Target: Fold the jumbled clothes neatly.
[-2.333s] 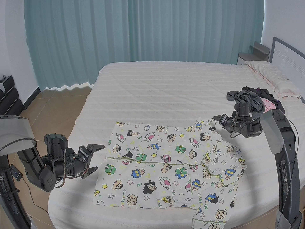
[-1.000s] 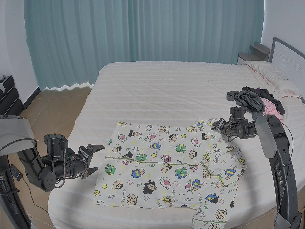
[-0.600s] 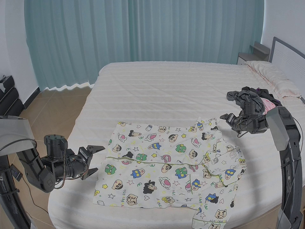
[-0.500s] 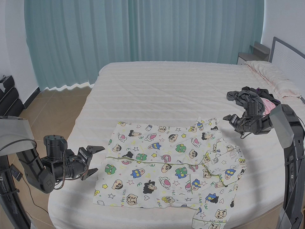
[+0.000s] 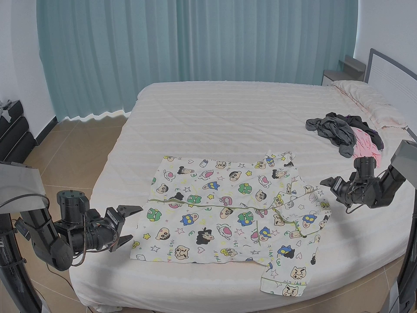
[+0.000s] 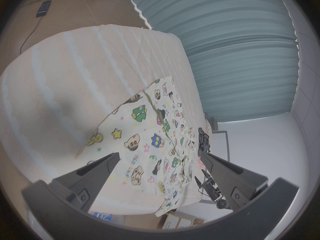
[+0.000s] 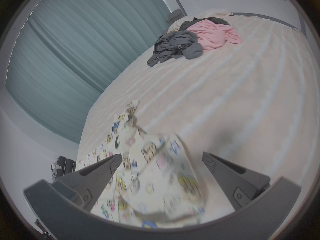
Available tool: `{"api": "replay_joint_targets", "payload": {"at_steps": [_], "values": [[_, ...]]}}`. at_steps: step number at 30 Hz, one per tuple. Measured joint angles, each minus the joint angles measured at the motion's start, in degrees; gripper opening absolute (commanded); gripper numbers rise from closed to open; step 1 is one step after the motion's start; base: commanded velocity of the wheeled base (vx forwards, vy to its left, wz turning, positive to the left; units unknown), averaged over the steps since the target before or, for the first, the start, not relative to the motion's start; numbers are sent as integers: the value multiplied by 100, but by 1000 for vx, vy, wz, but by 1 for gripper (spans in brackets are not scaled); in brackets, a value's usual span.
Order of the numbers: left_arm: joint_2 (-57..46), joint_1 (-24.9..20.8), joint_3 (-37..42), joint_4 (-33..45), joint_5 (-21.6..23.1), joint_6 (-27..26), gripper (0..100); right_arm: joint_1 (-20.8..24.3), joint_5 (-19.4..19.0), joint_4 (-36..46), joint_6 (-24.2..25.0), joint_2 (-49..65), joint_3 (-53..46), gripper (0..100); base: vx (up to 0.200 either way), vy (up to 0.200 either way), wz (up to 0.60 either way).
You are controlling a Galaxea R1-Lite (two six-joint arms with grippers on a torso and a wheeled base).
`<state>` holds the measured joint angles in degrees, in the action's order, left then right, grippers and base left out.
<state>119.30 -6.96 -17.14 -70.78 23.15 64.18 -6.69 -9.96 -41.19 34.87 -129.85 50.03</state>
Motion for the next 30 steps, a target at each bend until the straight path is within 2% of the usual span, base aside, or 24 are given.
{"api": "replay_joint_targets", "payload": {"at_steps": [5,9,13,16,18,23,30], "values": [[11,-138,149,-38,-178,-183,100,124,-20,-864,24,397,-1418,100,0,0,0],[79,-412,232,-33,-660,-304,100,308,-38,-1702,167,614,-2495,100,0,0,0],[261,-883,245,35,-1688,-416,100,596,-40,-2829,499,709,-3604,100,0,0,0],[501,-1354,174,172,-2659,-507,100,901,-18,-3569,835,679,-4378,100,0,0,0],[642,-1615,99,351,-3029,-600,100,1102,4,-3884,972,642,-4642,100,0,0,0],[925,-1955,-286,1221,-3434,-791,100,1468,77,-4079,1139,544,-4854,100,0,0,0],[1185,-1936,-1139,1646,-3764,-857,100,1680,205,-4084,1202,466,-4896,100,0,0,0]]}}
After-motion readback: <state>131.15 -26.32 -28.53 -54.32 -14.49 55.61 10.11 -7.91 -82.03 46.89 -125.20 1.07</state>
